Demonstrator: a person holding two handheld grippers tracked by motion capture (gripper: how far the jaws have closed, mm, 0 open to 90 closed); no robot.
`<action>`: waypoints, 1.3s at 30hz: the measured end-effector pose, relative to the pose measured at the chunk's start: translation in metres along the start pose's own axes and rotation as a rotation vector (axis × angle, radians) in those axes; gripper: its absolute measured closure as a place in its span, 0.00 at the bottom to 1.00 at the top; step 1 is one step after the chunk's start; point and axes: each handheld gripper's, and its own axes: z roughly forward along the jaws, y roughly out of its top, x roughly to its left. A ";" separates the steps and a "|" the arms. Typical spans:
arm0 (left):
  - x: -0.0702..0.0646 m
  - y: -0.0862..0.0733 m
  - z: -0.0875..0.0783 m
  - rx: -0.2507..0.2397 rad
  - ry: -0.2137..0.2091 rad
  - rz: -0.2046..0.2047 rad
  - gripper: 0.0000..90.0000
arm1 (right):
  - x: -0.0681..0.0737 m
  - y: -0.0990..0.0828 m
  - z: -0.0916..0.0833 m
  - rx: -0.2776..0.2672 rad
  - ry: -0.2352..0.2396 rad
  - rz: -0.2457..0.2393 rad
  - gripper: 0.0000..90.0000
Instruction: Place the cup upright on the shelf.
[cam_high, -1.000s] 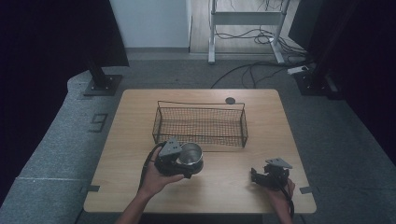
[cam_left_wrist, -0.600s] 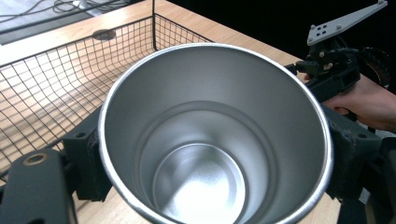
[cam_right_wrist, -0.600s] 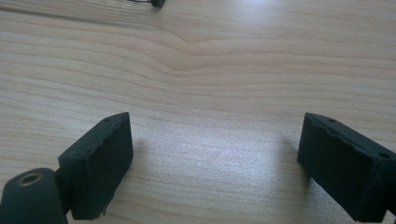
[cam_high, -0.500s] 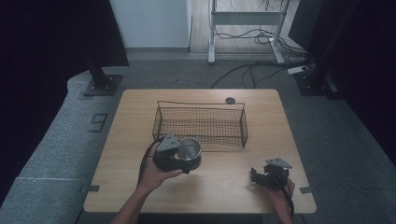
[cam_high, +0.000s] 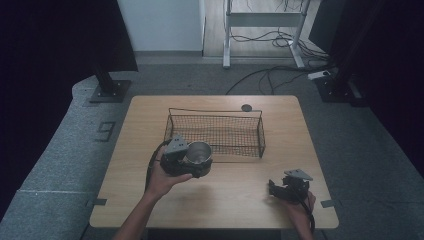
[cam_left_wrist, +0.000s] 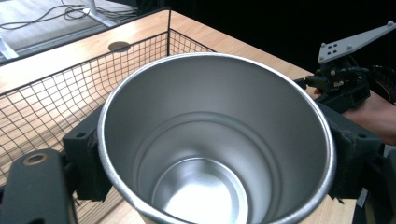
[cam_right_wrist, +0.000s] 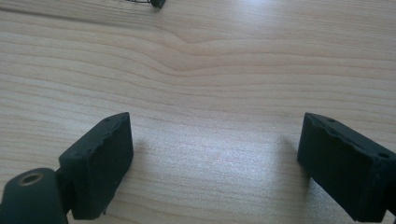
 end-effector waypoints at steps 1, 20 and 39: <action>0.001 0.001 0.000 -0.001 0.000 -0.001 0.17 | 0.000 0.000 0.000 0.000 0.000 0.000 0.12; 0.014 0.012 0.003 0.002 0.014 0.001 0.17 | 0.000 0.001 0.001 -0.003 0.002 -0.002 0.12; 0.028 0.021 0.012 0.002 0.037 -0.009 0.17 | 0.000 0.001 0.001 -0.001 0.003 -0.002 0.12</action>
